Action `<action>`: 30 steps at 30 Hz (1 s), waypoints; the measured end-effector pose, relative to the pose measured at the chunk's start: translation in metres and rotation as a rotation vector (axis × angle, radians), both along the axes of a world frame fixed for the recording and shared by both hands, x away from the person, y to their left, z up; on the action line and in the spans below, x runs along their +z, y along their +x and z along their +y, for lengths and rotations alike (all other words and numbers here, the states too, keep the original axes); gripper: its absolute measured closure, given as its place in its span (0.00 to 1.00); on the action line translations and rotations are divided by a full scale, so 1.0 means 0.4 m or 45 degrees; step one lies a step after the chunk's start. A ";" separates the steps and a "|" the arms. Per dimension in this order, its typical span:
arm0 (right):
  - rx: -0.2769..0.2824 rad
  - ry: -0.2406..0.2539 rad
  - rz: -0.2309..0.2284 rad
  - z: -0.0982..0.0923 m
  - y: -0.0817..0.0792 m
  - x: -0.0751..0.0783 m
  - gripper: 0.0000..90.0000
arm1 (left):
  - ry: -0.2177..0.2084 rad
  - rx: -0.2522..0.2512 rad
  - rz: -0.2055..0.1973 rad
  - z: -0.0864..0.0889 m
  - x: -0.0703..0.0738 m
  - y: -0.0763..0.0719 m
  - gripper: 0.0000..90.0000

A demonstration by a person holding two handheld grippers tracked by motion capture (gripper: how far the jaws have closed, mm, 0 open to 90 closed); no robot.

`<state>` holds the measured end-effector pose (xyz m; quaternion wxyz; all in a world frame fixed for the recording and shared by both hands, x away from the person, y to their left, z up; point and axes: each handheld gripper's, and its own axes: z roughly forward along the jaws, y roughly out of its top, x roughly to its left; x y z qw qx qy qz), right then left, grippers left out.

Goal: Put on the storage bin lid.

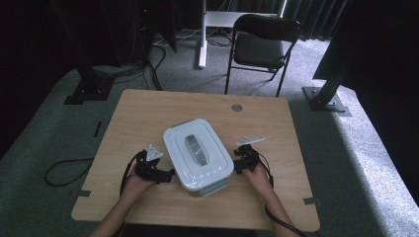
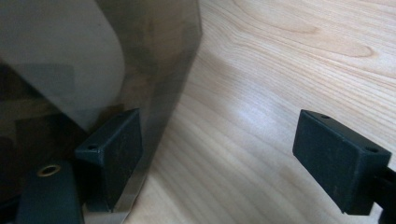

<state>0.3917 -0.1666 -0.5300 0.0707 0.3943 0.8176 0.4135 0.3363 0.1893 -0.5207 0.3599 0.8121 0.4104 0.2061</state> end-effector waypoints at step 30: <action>0.092 0.077 -0.004 0.024 -0.106 -0.022 0.16 | 0.059 0.019 -0.014 0.029 0.011 0.047 0.02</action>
